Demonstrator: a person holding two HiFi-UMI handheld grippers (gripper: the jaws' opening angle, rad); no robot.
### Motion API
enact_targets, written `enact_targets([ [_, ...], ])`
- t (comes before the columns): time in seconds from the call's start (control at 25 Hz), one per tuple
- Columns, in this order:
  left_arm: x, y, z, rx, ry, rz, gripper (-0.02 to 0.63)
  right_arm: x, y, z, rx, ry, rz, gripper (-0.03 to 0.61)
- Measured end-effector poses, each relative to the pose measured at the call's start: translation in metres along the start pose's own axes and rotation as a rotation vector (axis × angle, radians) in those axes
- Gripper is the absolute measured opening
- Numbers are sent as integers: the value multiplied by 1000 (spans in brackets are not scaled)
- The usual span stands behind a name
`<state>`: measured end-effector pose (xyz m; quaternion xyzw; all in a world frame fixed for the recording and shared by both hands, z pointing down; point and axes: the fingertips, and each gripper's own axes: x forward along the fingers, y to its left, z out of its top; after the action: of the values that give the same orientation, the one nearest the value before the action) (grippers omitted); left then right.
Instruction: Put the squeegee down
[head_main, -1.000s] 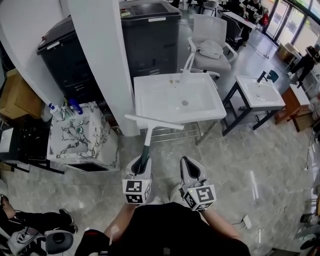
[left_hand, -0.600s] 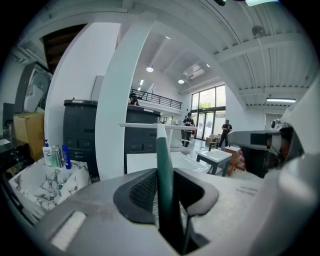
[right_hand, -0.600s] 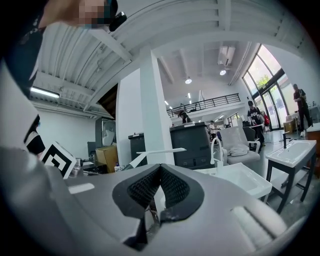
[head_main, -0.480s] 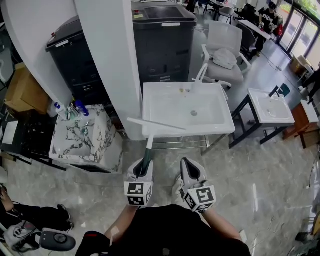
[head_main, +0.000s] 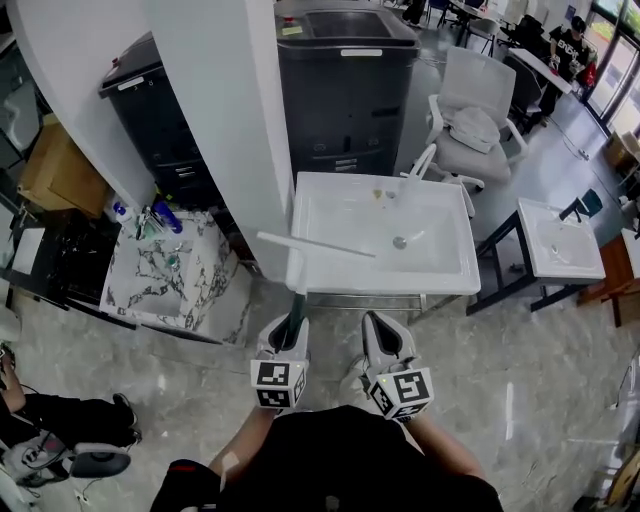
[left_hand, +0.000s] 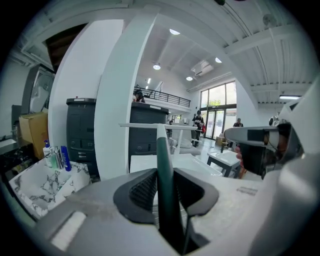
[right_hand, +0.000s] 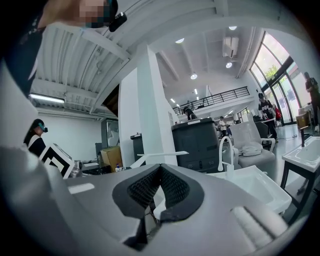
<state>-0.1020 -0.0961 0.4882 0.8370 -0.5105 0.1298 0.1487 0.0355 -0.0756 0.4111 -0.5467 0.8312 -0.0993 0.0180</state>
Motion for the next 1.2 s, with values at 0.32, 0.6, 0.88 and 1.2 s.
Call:
enact_targets([
  [0.32, 50, -8, 21, -36, 15, 78, 104, 43, -51, 18, 5, 21, 83, 2],
  [0.6, 98, -12, 35, -70, 14, 155, 104, 77, -95, 29, -2, 41, 164, 2],
  [0.88, 133, -17, 35, -70, 34, 204, 104, 94, -137, 29, 14, 54, 195, 2],
  [1.2, 155, -20, 24, -80, 75, 228, 104, 98, -162, 25, 29, 70, 198, 2],
])
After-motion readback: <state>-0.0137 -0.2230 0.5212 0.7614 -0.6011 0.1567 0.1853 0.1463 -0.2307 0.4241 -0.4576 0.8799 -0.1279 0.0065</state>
